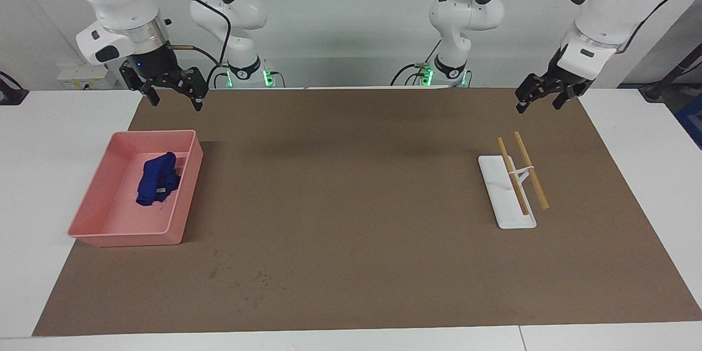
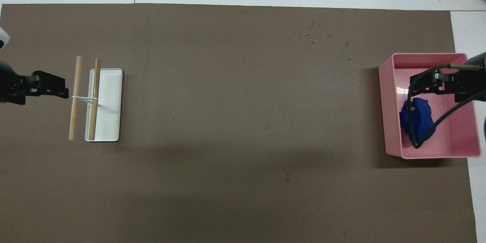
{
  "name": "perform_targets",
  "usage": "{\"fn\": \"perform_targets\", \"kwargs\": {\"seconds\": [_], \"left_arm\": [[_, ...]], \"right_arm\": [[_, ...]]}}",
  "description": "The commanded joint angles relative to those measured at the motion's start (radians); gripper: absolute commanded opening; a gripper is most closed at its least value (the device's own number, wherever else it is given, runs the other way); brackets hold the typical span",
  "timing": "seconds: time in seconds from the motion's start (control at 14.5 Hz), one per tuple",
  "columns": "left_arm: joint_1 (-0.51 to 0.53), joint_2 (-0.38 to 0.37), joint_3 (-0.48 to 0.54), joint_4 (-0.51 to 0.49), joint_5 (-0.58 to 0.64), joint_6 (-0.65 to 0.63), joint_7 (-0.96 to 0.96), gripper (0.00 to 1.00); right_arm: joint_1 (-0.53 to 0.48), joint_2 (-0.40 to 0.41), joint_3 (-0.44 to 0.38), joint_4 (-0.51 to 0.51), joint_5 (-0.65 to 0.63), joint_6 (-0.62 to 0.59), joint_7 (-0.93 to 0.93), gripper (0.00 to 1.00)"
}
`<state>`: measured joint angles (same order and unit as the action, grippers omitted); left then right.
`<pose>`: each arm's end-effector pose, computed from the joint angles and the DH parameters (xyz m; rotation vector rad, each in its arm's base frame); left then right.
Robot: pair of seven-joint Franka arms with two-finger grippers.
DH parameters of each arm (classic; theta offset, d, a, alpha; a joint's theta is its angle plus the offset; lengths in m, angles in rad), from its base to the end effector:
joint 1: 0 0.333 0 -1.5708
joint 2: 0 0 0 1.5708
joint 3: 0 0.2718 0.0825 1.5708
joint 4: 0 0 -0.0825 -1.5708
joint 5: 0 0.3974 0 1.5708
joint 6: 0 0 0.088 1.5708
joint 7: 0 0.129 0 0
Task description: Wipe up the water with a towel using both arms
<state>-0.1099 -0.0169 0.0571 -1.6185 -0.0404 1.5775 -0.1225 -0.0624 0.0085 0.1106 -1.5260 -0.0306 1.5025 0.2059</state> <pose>0.5615 -0.0347 0.5454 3.1003 0.1092 -0.0429 0.5623 0.0228 0.5693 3.0980 -0.2473 -0.0434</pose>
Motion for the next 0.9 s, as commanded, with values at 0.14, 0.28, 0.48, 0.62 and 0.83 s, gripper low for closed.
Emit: {"fn": "perform_targets", "kwargs": {"seconds": [0.14, 0.28, 0.48, 0.62, 0.83], "left_arm": [[-0.005, -0.028, 0.001, -0.027, -0.004, -0.002, -0.014, 1.00], [-0.005, -0.028, 0.001, -0.029, -0.004, -0.002, -0.014, 1.00], [-0.005, -0.028, 0.001, -0.029, -0.004, -0.002, -0.014, 1.00], [-0.005, -0.028, 0.001, -0.029, -0.004, -0.002, -0.014, 1.00], [-0.005, -0.028, 0.001, -0.029, -0.004, -0.002, -0.014, 1.00]], "right_arm": [[-0.027, -0.016, 0.004, -0.014, 0.041, -0.018, -0.032, 1.00], [-0.027, -0.027, 0.003, -0.036, 0.023, -0.007, -0.063, 1.00], [-0.023, -0.028, 0.004, -0.043, -0.012, 0.013, -0.068, 1.00], [-0.023, -0.031, 0.006, -0.048, -0.011, 0.012, -0.069, 1.00], [-0.025, -0.036, 0.006, -0.052, -0.006, 0.005, -0.072, 1.00]]}}
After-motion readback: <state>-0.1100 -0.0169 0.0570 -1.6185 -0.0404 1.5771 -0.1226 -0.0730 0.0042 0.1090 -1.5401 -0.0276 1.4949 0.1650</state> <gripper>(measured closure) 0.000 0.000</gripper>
